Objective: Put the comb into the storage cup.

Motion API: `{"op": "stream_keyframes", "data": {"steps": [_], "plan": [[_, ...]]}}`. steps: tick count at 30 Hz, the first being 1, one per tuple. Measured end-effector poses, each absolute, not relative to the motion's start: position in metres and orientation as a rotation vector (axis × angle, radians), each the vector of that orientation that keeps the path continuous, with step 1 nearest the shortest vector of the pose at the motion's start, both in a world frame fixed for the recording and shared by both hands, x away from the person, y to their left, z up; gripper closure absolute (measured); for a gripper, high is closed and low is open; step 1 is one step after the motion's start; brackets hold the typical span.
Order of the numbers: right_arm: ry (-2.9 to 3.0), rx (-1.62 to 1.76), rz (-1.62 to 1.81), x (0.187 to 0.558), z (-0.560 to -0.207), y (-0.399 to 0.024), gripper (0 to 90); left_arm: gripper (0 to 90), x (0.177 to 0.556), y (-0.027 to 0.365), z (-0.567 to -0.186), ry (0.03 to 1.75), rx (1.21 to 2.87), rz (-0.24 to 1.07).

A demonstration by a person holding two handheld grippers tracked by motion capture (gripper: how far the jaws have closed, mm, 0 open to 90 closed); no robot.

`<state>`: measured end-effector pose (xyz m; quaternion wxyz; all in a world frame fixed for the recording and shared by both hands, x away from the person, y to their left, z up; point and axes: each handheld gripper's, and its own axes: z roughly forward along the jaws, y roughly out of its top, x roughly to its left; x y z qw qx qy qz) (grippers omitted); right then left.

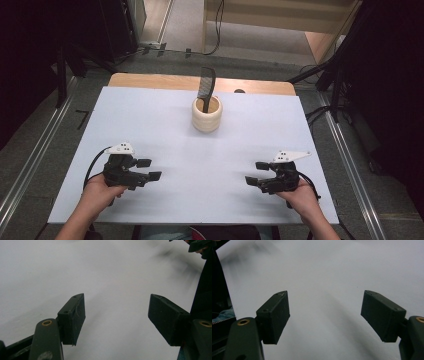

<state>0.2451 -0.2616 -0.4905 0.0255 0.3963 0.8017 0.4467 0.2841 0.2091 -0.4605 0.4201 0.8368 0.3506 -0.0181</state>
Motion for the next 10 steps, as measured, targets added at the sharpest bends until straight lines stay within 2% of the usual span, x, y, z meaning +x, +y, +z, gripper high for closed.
{"op": "stream_keyframes", "data": {"steps": [10], "plan": [[2.483, 1.224, 1.385, 0.2453, -0.4906, -0.2614, 20.8, 31.0, 0.2843, 0.2076, -0.4619, 0.881, 2.102, -0.055]]}}
